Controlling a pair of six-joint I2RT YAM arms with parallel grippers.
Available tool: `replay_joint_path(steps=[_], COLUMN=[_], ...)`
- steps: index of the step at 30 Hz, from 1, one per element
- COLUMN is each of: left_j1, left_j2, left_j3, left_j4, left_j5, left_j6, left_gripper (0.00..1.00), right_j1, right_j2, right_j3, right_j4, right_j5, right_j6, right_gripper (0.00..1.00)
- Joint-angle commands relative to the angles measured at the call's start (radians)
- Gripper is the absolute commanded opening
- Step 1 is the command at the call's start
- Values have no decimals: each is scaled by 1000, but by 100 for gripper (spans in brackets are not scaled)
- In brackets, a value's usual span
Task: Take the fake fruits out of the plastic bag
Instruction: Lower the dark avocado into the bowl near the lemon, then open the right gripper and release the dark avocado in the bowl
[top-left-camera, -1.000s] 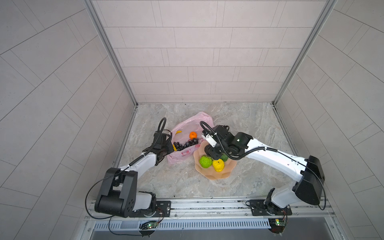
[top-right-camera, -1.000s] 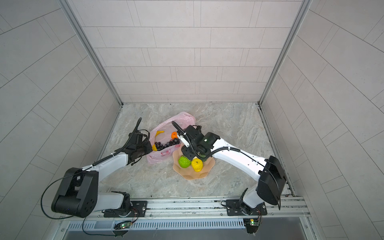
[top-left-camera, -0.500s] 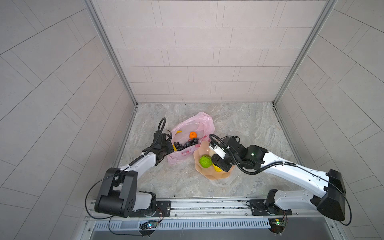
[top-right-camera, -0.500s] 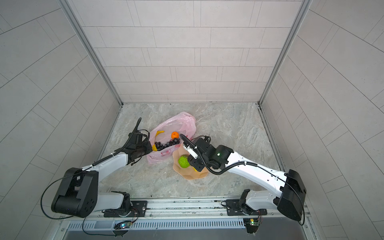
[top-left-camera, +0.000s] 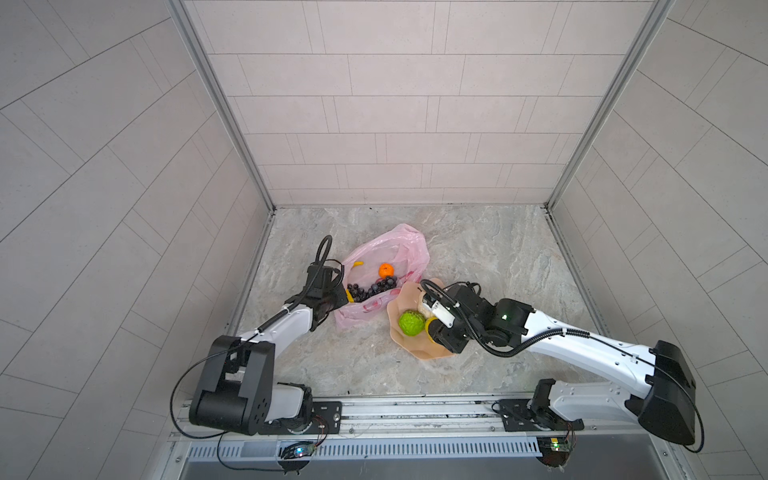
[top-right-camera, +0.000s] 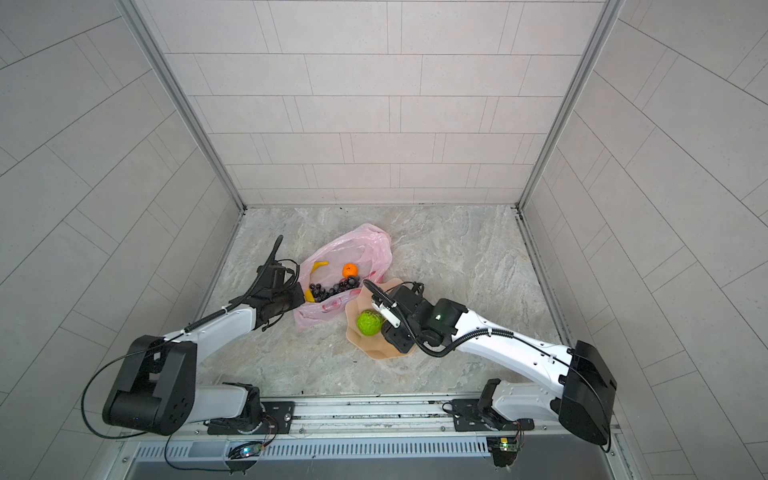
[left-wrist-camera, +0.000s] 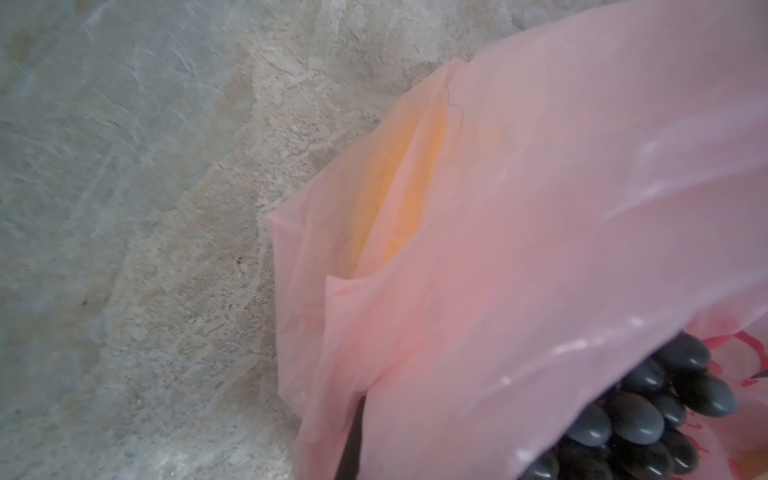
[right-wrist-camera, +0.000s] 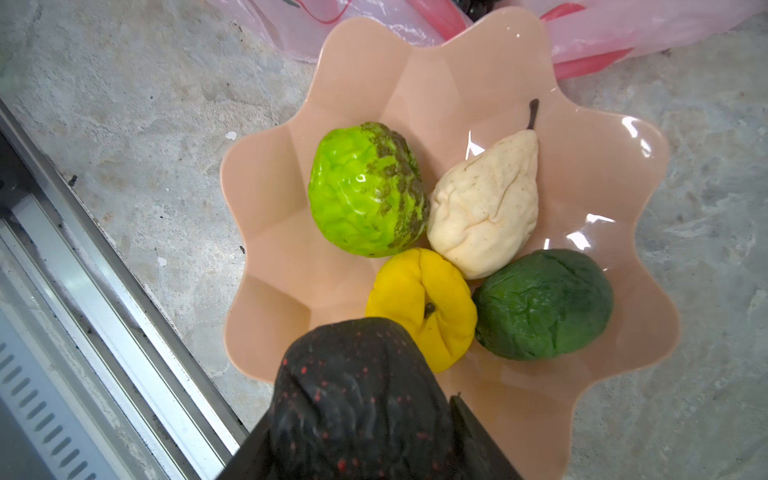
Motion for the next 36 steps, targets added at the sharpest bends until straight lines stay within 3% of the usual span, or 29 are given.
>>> replay_joint_path(steps=[1,12,36], left_j1=[-4,-4,-4], left_j2=[-10,-9,-4], left_j3=[-2,-2,0], left_j4=[-1,-2,1], left_j5=[2,2,3], left_j6=[-1,2,4], left_gripper=[3,3,3], right_j1=[20,82,96], right_j2=[22,127,220], right_j3=[-14,-16,-20], right_j4=[35,120,186], right_j5=[-21,53,96], right_j6=[15,-24,-52], right_gripper=[54,55,59])
